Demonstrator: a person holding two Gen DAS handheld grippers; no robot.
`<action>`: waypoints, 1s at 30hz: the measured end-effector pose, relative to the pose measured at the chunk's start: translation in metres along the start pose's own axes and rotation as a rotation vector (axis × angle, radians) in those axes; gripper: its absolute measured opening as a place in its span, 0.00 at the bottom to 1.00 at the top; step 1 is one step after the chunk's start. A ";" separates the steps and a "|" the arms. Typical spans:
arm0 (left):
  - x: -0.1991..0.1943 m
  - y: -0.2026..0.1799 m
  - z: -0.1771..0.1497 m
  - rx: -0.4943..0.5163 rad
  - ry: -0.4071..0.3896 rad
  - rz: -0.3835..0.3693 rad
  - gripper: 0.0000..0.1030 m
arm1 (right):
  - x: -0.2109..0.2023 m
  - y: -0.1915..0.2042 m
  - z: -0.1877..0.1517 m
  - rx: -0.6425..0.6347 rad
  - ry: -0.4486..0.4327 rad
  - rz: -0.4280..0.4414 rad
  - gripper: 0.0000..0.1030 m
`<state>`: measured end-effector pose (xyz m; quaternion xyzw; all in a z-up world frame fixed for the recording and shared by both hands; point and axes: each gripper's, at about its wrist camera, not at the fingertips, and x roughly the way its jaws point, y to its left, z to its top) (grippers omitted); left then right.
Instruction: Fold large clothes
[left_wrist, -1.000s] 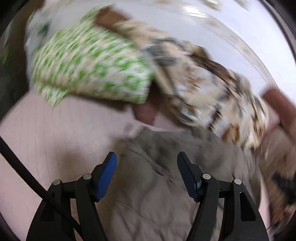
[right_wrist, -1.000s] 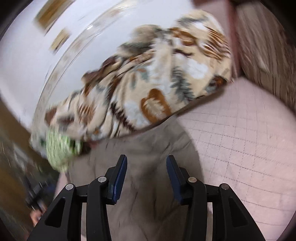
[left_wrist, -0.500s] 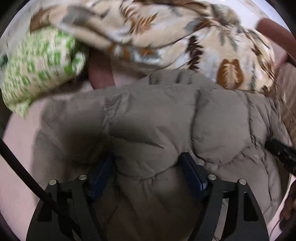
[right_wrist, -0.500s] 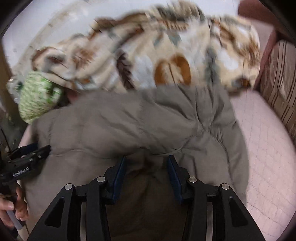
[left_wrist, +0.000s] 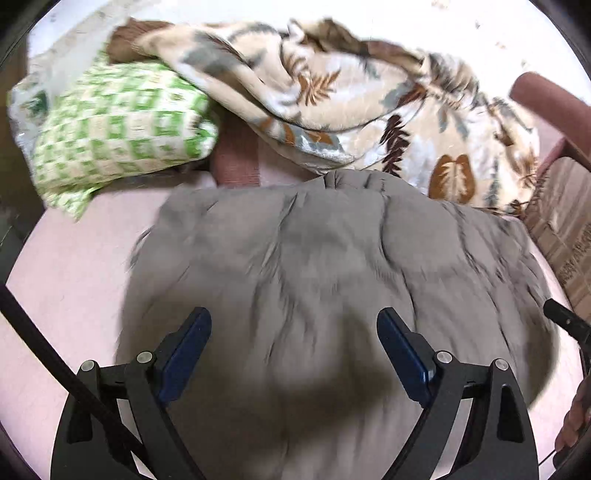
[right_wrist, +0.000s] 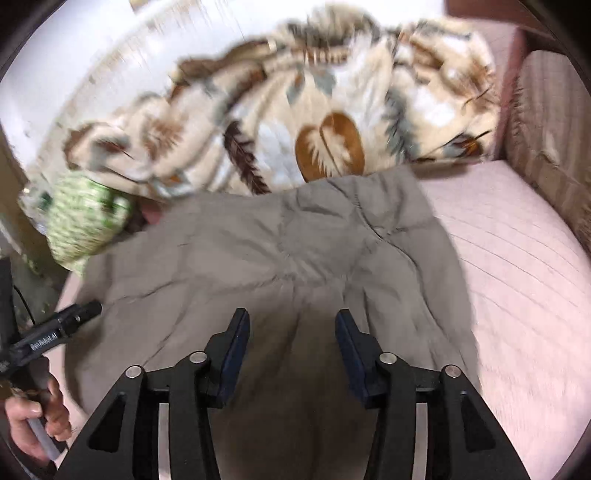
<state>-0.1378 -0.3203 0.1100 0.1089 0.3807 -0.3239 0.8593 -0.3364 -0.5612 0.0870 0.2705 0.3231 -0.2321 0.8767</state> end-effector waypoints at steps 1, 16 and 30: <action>-0.018 0.003 -0.018 0.001 -0.024 0.007 0.89 | -0.016 0.001 -0.011 0.007 -0.023 0.010 0.55; -0.051 0.000 -0.077 0.011 -0.131 0.173 0.89 | -0.051 0.043 -0.077 -0.103 -0.119 0.047 0.56; 0.022 0.021 -0.075 -0.029 0.007 0.122 0.98 | 0.029 0.033 -0.070 -0.114 0.036 -0.048 0.59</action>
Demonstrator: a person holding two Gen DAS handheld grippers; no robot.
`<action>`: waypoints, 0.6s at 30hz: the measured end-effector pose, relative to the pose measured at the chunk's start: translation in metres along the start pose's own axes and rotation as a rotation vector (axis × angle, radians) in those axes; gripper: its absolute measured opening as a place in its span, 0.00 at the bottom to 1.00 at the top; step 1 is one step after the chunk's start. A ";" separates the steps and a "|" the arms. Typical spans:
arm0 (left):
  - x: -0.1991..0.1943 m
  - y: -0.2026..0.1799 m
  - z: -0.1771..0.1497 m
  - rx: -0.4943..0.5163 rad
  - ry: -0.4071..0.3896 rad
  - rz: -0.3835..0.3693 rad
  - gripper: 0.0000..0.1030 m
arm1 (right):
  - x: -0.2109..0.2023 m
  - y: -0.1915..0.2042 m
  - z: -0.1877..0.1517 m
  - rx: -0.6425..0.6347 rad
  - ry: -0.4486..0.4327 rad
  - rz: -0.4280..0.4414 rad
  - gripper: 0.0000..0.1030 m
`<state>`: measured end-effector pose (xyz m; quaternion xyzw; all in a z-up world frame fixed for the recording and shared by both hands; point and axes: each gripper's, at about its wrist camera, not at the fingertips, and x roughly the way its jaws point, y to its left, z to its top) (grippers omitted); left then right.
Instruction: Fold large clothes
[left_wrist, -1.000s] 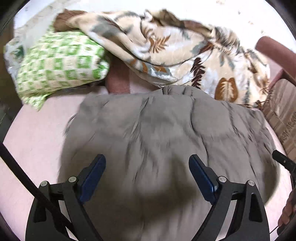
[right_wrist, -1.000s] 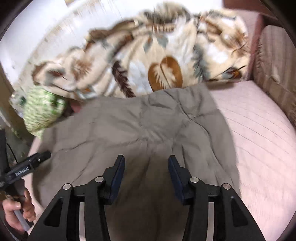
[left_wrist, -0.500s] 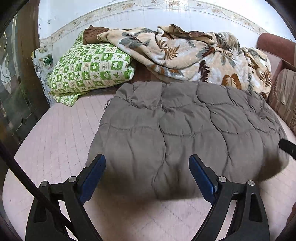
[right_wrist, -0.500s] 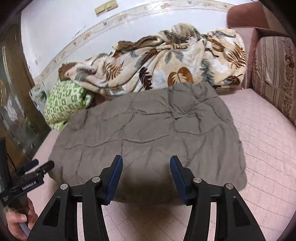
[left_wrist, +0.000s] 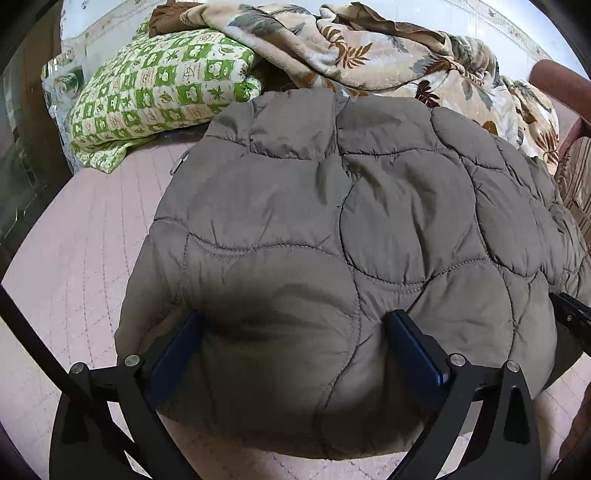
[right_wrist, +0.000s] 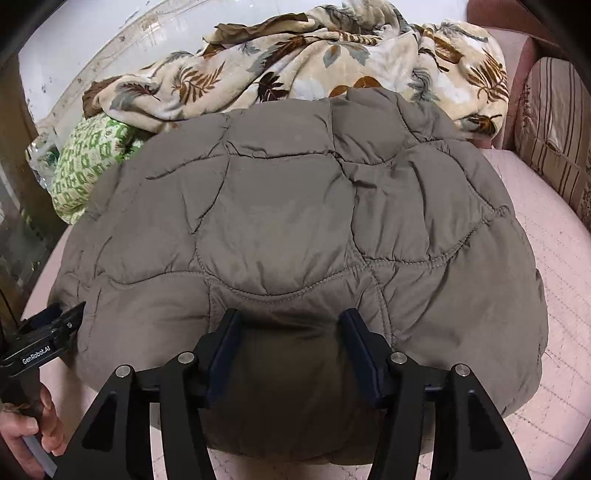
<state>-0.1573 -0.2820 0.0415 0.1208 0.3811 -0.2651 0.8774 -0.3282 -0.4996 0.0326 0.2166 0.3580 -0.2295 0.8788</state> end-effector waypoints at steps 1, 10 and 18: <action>-0.001 -0.001 0.000 -0.001 -0.005 0.003 0.98 | 0.000 0.001 0.000 -0.007 0.000 -0.008 0.60; -0.035 -0.005 0.003 0.033 -0.160 0.108 0.96 | -0.051 -0.011 0.011 0.023 -0.198 -0.033 0.60; -0.021 -0.005 0.003 0.041 -0.133 0.117 0.96 | -0.042 -0.063 0.009 0.222 -0.125 -0.032 0.60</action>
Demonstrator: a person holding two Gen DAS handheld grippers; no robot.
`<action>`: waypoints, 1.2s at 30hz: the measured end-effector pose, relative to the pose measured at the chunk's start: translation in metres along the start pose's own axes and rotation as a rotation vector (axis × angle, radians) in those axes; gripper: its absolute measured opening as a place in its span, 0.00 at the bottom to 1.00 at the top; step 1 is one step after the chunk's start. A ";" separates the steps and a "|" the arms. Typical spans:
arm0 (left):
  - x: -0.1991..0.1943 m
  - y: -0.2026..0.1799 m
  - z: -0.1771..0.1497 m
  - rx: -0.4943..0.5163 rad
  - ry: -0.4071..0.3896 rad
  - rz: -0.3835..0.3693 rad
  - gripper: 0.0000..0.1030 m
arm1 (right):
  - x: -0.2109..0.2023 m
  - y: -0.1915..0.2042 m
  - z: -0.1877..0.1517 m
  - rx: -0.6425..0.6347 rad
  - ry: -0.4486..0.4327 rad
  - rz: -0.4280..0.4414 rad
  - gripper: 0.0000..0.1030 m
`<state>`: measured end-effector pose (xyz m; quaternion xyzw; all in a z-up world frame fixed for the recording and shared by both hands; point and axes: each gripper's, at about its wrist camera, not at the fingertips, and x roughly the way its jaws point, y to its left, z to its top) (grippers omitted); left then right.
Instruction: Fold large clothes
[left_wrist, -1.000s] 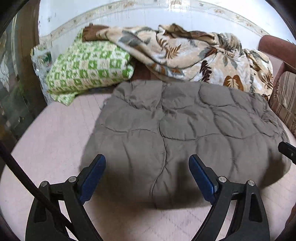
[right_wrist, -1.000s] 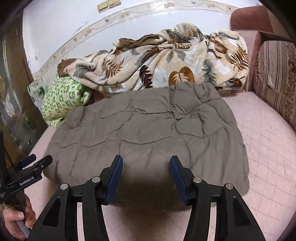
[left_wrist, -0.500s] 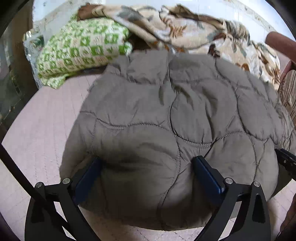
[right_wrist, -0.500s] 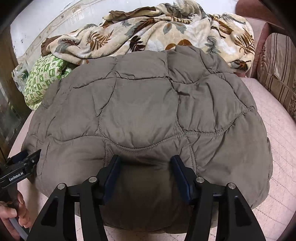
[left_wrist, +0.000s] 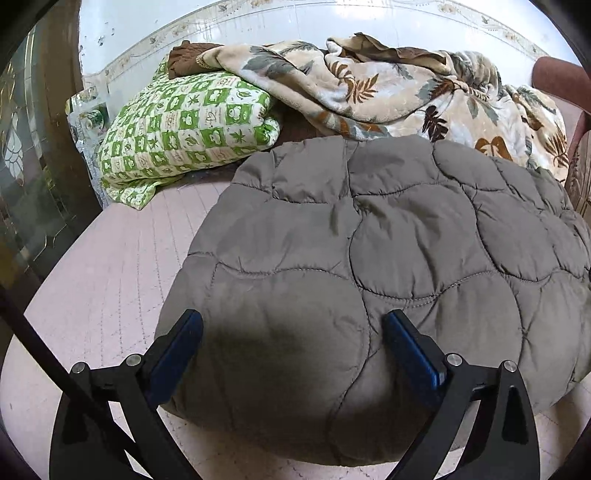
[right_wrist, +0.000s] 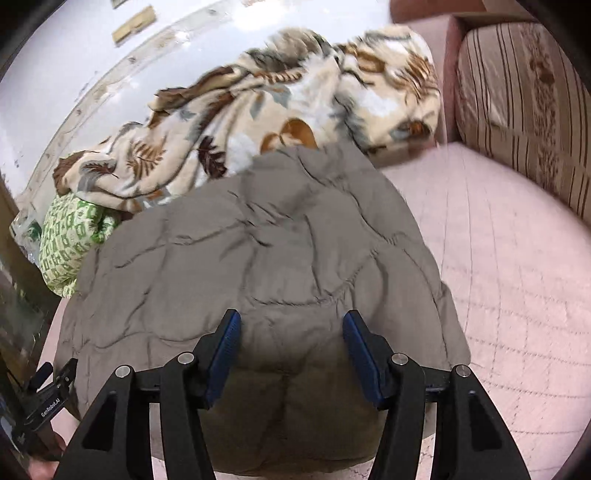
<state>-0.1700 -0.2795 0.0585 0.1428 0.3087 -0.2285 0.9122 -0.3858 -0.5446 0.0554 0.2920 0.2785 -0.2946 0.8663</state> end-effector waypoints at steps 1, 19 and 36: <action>0.001 0.000 0.000 0.002 0.002 0.000 0.96 | 0.003 0.001 0.000 -0.002 0.008 -0.006 0.60; 0.007 0.000 -0.002 0.004 0.012 -0.002 0.97 | 0.018 -0.003 -0.005 0.001 0.051 -0.016 0.61; 0.010 -0.002 -0.003 0.007 0.017 -0.002 0.97 | 0.022 -0.003 -0.006 -0.026 0.063 -0.028 0.62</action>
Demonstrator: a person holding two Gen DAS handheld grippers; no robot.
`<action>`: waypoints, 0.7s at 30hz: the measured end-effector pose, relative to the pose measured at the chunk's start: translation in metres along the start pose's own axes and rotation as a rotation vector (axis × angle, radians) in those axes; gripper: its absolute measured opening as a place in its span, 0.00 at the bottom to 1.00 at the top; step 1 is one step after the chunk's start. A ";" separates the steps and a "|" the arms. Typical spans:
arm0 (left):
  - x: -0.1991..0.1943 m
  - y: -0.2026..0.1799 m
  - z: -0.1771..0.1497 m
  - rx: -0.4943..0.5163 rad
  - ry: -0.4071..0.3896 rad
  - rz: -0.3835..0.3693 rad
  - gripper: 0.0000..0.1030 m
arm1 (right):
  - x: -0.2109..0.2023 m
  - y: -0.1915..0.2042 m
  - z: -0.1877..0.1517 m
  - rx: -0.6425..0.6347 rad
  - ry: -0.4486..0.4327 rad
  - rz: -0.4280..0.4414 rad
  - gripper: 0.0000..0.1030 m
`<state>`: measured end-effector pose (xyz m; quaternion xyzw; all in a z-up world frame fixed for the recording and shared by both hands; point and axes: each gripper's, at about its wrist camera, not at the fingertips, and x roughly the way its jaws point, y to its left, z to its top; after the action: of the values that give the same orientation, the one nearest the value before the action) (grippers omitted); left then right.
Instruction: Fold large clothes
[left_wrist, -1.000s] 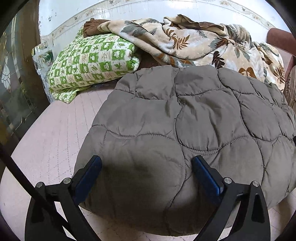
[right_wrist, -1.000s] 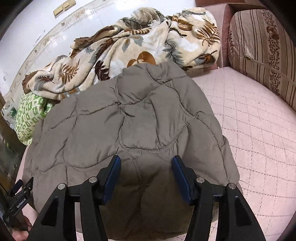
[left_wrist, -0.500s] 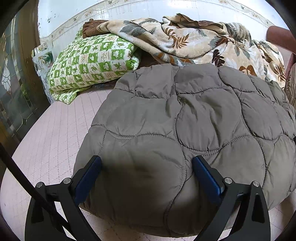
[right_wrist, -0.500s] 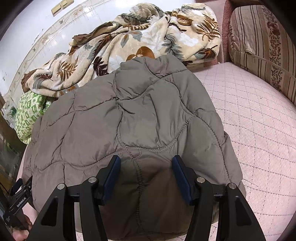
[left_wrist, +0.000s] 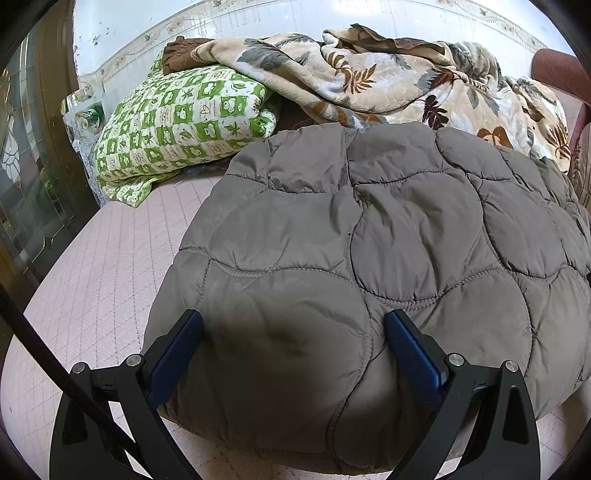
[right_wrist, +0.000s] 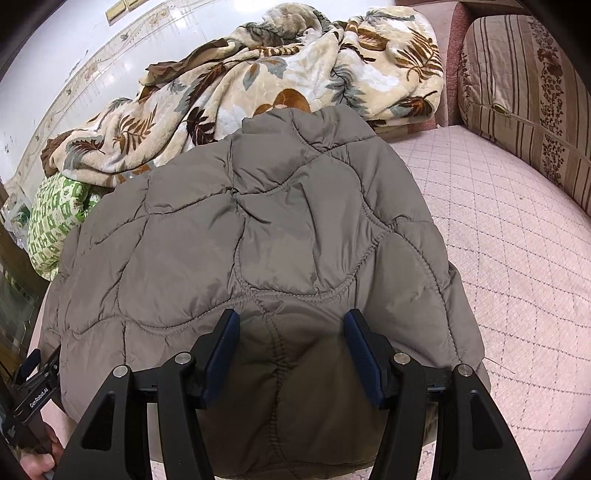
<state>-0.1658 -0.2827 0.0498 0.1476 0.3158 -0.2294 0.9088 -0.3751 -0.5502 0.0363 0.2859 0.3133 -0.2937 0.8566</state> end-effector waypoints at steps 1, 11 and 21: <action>0.000 0.000 0.000 -0.001 0.000 0.000 0.97 | 0.000 0.000 0.000 -0.001 0.001 0.000 0.62; -0.008 0.005 0.002 -0.019 0.005 -0.003 0.97 | -0.024 0.004 0.001 -0.011 -0.040 0.000 0.62; -0.020 0.005 0.006 -0.022 0.006 0.005 0.97 | -0.046 -0.009 -0.002 0.023 -0.064 -0.004 0.62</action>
<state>-0.1741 -0.2739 0.0680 0.1388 0.3206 -0.2233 0.9100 -0.4107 -0.5397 0.0642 0.2855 0.2828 -0.3078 0.8624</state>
